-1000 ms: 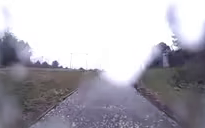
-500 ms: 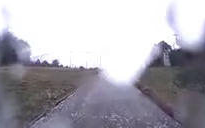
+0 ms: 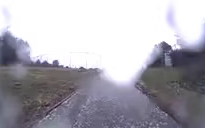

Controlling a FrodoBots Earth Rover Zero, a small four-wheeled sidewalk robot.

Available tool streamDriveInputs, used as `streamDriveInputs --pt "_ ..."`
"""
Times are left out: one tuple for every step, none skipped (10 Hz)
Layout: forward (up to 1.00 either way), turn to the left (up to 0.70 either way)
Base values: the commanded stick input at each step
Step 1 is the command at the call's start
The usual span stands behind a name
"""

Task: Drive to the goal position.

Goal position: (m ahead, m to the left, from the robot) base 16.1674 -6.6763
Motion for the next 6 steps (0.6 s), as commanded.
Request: streamDriveInputs --pt "0.70 -0.28" --pt "0.70 -0.28" --pt "0.70 -0.28" --pt "0.70 -0.28" --pt "0.70 -0.16" --pt "0.70 -0.03"
